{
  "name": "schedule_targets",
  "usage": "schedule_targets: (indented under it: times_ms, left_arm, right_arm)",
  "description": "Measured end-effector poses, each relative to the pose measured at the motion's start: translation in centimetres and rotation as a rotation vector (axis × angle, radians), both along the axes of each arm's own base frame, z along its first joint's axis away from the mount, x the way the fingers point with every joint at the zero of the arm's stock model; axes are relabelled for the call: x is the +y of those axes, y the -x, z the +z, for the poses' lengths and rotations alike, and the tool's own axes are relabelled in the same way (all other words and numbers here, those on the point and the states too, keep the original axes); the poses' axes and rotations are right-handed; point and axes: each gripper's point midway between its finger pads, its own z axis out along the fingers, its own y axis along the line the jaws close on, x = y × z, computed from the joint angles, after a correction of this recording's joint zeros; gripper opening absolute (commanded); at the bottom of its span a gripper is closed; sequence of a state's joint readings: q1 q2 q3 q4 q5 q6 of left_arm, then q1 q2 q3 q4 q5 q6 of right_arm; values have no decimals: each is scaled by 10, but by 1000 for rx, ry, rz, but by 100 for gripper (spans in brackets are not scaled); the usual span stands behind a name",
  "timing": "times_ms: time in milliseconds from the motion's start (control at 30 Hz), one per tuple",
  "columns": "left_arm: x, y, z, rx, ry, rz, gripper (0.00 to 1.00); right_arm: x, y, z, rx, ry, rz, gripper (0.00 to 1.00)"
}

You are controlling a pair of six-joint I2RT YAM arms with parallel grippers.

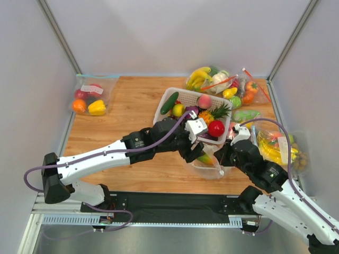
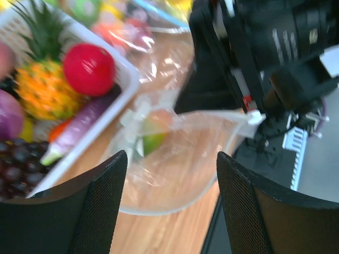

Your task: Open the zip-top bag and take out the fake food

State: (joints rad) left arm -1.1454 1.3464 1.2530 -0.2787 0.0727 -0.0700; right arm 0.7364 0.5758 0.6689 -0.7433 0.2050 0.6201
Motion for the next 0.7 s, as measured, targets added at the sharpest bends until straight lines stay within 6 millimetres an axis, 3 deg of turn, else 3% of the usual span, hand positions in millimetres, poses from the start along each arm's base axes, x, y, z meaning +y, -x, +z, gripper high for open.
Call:
schedule_targets:
  times_ms: [167,433,700]
  left_arm:
    - [-5,24,-45,83,-87,-32,74]
    - [-28,23,-90,157,-149,-37,73]
    - [-51,15,-151,224,-246,-11,72]
  right_arm:
    - [-1,-1,7,-17,-8,-9,0]
    - [-2,-1,13,-30,-17,-12,0]
    - [-6,1,15,-36,-18,-18,0]
